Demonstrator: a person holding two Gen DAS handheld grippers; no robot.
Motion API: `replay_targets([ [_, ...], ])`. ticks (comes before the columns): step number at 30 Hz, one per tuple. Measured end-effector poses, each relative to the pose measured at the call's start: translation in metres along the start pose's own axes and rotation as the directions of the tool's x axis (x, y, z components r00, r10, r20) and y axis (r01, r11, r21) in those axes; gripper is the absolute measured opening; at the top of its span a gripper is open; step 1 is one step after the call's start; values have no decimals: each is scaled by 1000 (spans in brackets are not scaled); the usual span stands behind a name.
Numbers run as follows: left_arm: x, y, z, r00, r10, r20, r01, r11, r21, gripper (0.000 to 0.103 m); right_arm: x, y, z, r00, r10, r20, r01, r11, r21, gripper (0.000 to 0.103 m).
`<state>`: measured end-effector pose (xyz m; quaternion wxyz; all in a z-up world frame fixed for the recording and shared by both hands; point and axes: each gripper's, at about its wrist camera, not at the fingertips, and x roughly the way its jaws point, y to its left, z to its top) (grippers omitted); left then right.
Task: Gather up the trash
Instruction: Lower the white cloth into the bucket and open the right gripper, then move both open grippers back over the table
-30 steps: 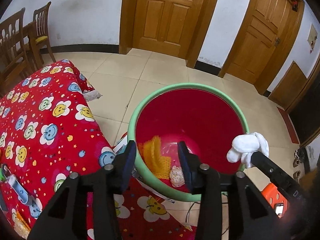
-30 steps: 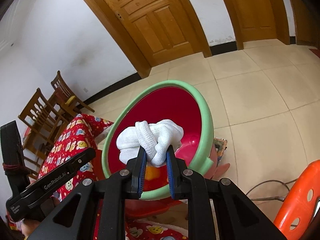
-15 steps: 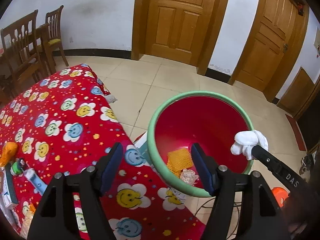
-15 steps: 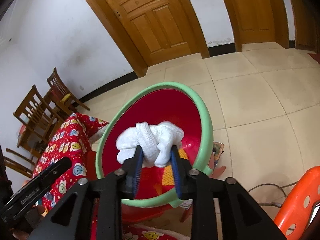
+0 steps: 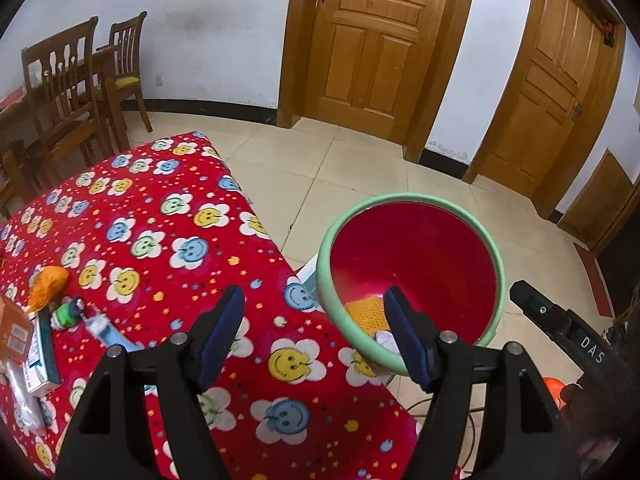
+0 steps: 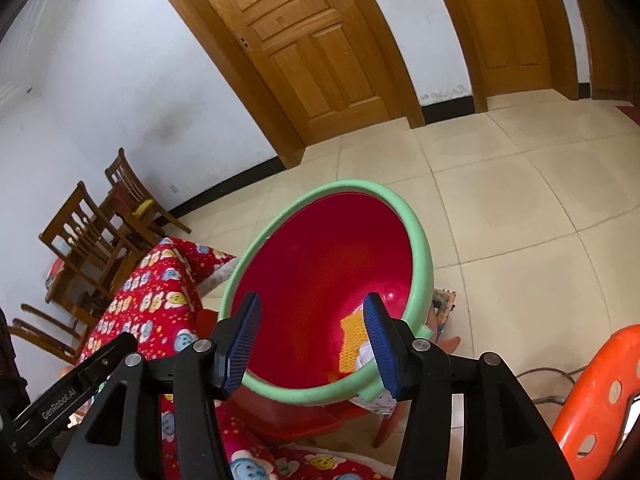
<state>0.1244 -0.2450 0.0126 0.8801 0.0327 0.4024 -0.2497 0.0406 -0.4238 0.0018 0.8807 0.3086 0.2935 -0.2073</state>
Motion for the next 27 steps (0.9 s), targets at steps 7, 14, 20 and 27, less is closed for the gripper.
replay_targets([
  [7, -30, 14, -6, 999, 30, 41, -29, 999, -27, 75, -16, 20, -7, 1000, 14, -3, -14, 999, -43, 63],
  [14, -63, 35, -17, 994, 79, 74, -76, 996, -48, 78, -34, 39, -20, 998, 54, -10, -55, 995, -86, 66],
  [20, -87, 56, -24, 990, 116, 86, -110, 992, -67, 78, -46, 58, -30, 995, 95, -18, -97, 988, -120, 67],
  [27, -111, 84, -34, 981, 171, 95, -162, 982, -94, 78, -50, 78, -39, 991, 128, -40, -132, 980, -147, 67],
])
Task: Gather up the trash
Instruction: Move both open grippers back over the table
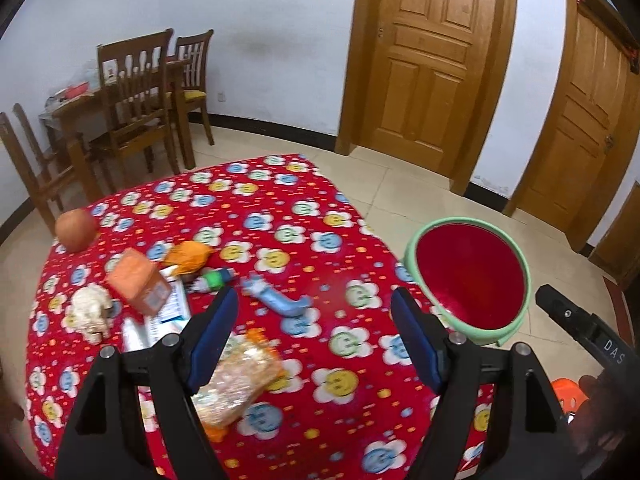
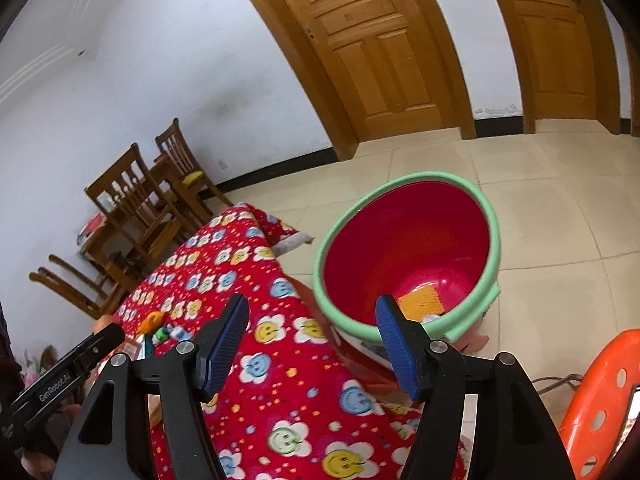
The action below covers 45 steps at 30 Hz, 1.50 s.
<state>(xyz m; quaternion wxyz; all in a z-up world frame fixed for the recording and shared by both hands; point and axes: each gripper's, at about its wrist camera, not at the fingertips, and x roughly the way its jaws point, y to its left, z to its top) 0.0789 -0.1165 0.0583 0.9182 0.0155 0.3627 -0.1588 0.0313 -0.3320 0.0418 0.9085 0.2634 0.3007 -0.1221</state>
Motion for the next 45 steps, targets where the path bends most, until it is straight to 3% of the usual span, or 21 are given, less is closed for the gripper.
replay_targets([
  [20, -26, 108, -16, 985, 172, 2, -171, 977, -125, 78, 16, 53, -26, 997, 33, -72, -38, 996, -78, 67],
  [31, -4, 155, -30, 965, 249, -89, -260, 952, -160, 78, 40, 78, -36, 992, 37, -120, -51, 992, -116, 67],
  [36, 19, 169, -38, 957, 246, -151, -271, 946, -177, 78, 57, 85, -40, 987, 33, -156, -53, 991, -124, 67],
  [45, 41, 167, -47, 965, 166, -205, -204, 963, -179, 78, 81, 94, -49, 978, 24, -208, -54, 989, -139, 67],
])
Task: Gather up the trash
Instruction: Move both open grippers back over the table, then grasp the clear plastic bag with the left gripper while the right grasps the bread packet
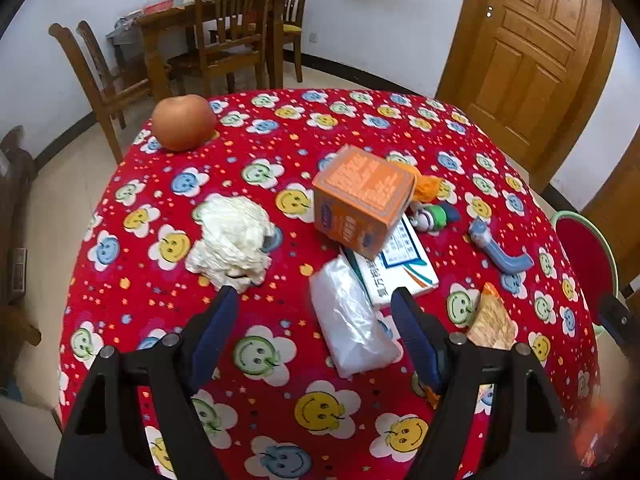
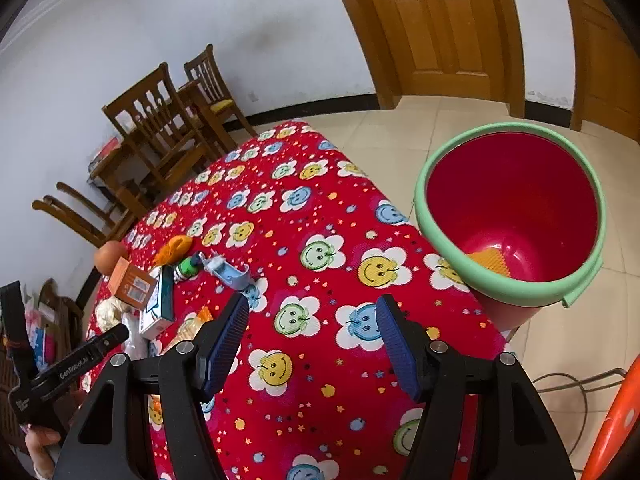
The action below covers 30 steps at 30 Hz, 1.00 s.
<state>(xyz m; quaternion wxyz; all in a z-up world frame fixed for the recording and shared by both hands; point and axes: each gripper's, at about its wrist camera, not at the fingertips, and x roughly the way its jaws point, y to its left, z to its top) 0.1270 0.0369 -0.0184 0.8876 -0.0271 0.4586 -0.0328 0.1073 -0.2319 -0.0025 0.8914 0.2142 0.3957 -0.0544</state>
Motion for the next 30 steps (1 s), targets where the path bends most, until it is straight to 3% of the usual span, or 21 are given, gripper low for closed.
replay_targets([
  [4, 5, -3, -5, 1000, -14, -17, 14, 1000, 15, 77, 6, 4, -2, 1000, 3, -16, -3, 1000, -8, 67],
  [9, 11, -1, -9, 998, -50, -49, 50, 999, -2, 56, 9, 9, -6, 1000, 6, -29, -7, 1000, -19, 67],
  [13, 7, 0, -11, 993, -107, -47, 107, 994, -4, 30, 8, 14, -9, 999, 5, -31, -6, 1000, -28, 67],
  [17, 0, 1, -11, 992, -125, -27, 124, 992, -4, 20, 7, 20, -11, 999, 3, -34, -4, 999, -43, 67],
  [21, -8, 10, -11, 989, -147, -11, 147, 989, -31, 15, 6, 29, -14, 999, 8, -43, -10, 998, -59, 67],
  [30, -20, 30, -15, 988, -151, 15, 151, 987, -54, 14, 11, 60, -27, 996, 30, -87, -39, 994, -99, 67],
])
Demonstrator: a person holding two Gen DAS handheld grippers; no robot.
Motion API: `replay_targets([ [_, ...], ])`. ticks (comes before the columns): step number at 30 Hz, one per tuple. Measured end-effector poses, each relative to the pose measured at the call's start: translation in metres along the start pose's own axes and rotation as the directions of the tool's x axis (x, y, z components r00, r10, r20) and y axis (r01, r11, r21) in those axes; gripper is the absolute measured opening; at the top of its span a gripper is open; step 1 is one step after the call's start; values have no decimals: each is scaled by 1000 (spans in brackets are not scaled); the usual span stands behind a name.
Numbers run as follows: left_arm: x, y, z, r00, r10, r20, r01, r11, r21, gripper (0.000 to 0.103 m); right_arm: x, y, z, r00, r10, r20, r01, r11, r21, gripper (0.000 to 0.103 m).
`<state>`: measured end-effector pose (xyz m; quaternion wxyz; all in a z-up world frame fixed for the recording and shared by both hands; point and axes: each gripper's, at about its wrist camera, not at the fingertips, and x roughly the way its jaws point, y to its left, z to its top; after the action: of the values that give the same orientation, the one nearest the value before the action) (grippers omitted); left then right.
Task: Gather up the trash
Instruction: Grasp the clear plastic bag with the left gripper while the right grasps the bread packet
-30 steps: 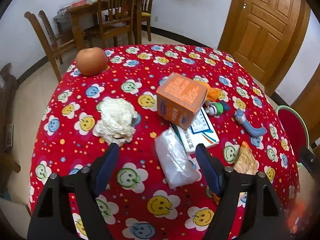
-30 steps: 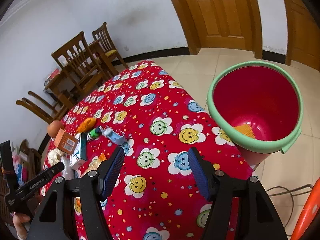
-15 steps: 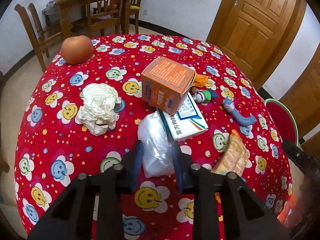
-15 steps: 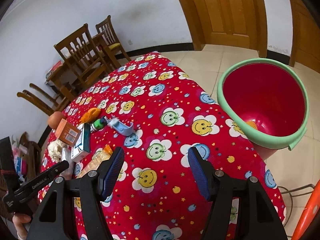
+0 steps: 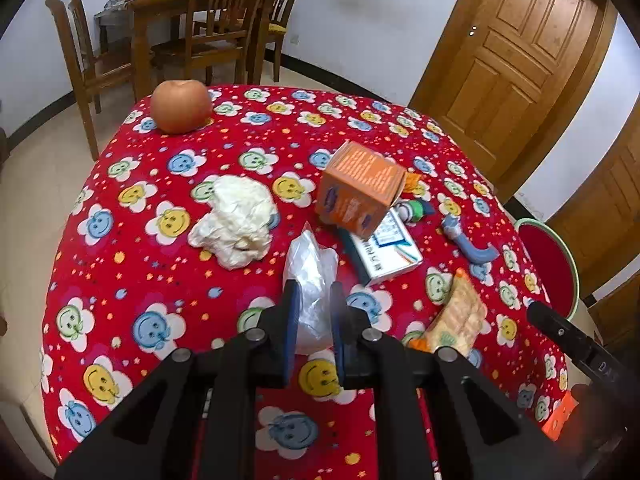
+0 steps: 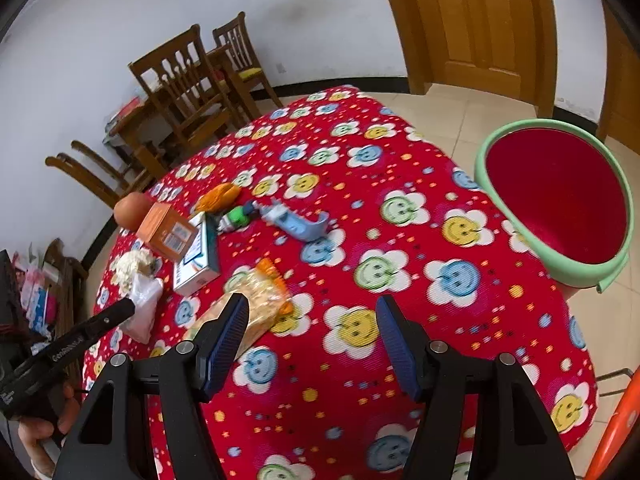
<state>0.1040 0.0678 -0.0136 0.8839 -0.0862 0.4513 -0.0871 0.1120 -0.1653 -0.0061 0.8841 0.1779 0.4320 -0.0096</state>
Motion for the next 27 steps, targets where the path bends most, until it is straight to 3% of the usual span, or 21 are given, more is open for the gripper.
replay_targets([
  [4, 4, -1, -7, 999, 39, -14, -38, 999, 28, 14, 3, 12, -4, 1000, -2, -13, 2, 1000, -13, 67],
  [6, 8, -1, -9, 999, 29, -26, -28, 999, 31, 19, 4, 16, -6, 1000, -10, -13, 10, 1000, -15, 67],
  [8, 11, -2, -10, 999, 43, -31, -41, 998, 37, 36, 4, 21, -7, 1000, -24, -14, 24, 1000, -19, 67],
  [12, 15, 0, -11, 999, 17, -31, -16, 999, 37, 38, 4, 26, -9, 999, -46, -15, 46, 999, -22, 67],
  [13, 15, 1, -11, 1000, 7, -26, -6, 999, 33, 37, 5, 28, -9, 999, -50, -17, 49, 999, -22, 67],
  [14, 14, 3, -11, 1000, -4, -21, 4, 1000, 30, 28, 5, 30, -10, 998, -53, -20, 53, 998, -22, 67],
  [17, 10, 5, -10, 999, -36, 3, 36, 999, 34, 16, 11, 38, -13, 998, -58, -39, 57, 998, -17, 67],
  [19, 4, 8, -9, 998, -57, 25, 56, 998, 31, 14, 16, 43, -14, 997, -52, -54, 52, 999, -5, 67],
  [21, 0, 12, -8, 996, -80, 34, 80, 997, 13, 3, 22, 49, -15, 996, -53, -67, 53, 999, 2, 67],
  [27, -6, 25, -5, 992, -114, 51, 114, 993, -4, 3, 45, 63, -20, 991, -64, -121, 66, 998, 15, 67],
])
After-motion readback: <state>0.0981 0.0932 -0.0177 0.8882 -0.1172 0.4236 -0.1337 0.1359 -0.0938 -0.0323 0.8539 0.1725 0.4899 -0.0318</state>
